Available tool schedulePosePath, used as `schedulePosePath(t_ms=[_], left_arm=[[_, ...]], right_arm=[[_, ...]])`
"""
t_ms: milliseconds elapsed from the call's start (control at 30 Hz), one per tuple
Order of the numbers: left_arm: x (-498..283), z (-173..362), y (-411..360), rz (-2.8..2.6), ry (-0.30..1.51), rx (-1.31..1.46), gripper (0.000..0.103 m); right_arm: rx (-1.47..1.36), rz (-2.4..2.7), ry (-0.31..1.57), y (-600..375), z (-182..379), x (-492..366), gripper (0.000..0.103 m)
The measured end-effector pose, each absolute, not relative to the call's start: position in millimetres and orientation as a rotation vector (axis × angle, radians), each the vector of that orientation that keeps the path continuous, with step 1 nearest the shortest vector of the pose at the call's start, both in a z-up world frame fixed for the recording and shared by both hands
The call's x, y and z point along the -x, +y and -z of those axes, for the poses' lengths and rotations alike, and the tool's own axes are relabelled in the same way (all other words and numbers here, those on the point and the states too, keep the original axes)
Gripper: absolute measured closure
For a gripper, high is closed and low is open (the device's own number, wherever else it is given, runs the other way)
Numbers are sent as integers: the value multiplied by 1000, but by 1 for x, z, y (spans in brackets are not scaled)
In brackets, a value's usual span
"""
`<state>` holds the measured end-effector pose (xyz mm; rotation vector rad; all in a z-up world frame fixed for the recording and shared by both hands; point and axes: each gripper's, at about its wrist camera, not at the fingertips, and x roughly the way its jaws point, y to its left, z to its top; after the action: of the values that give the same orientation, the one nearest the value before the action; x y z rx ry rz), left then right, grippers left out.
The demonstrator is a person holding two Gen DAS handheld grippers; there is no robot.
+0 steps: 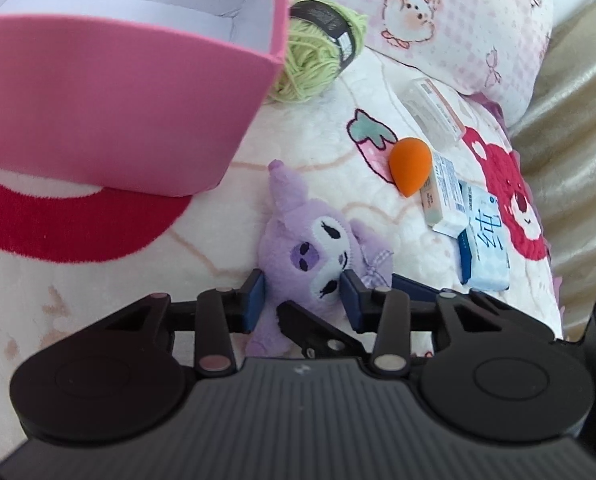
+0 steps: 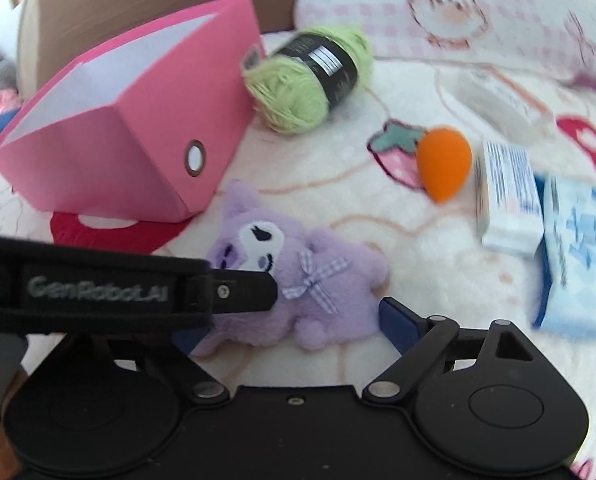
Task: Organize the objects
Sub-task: 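Lift the plush toy with the left tool and carry it over the pink box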
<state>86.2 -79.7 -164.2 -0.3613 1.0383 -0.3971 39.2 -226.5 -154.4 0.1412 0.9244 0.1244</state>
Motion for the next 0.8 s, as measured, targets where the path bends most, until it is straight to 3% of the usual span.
schedulePosePath(t_ms=[167,800], left_arm=[[-81,156,-74,424,1047,360,65],[-58,61,-33,431,1060,305,65]], right_arm=[[-68,-157,892,-218,148,-28,22],[13,-231,907,-173,63,-12,17]])
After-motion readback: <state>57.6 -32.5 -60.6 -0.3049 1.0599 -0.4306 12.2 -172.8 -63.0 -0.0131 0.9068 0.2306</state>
